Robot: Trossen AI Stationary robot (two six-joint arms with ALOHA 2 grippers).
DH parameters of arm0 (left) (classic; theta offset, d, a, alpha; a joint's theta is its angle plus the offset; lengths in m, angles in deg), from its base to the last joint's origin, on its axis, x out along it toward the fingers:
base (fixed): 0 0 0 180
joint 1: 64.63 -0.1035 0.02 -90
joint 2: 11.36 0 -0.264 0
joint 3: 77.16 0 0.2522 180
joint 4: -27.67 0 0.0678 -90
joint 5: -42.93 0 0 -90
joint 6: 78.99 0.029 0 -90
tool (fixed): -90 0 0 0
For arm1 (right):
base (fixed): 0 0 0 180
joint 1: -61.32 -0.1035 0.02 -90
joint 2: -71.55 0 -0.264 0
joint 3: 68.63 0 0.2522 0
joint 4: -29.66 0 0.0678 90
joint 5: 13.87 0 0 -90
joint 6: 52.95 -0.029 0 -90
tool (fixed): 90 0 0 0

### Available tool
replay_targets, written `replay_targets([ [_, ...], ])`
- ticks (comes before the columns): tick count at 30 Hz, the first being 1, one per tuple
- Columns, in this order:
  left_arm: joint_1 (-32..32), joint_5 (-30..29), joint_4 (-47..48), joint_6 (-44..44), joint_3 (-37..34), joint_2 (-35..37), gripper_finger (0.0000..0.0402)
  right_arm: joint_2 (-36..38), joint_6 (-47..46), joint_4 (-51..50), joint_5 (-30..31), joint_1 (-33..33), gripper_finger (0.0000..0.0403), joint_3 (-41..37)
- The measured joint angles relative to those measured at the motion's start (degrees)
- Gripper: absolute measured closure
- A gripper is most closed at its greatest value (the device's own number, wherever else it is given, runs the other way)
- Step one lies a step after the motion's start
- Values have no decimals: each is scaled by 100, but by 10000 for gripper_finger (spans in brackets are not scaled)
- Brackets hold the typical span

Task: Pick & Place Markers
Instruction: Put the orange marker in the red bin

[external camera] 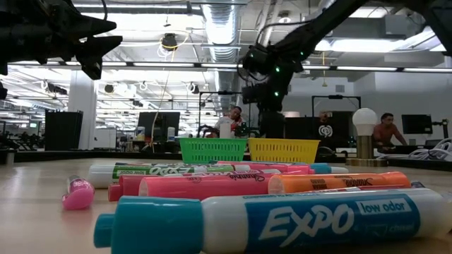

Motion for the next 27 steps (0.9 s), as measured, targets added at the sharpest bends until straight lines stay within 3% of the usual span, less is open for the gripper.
replay_targets([
  [7, 0, 0, -2, 1, 0, -4, 260, 299, -401, -1175, -43, -663, 195, 754],
  [11, -1, 4, -9, 0, 0, -46, 260, 710, -1214, -1616, -207, -1111, 195, 912],
  [20, -1, 2, -8, -1, 0, -153, 260, 1684, -3068, -2923, -1187, -2354, 195, 919],
  [27, 0, 4, -4, -1, 0, -225, 260, 1884, -4370, -3473, -1601, -3595, 195, 915],
])
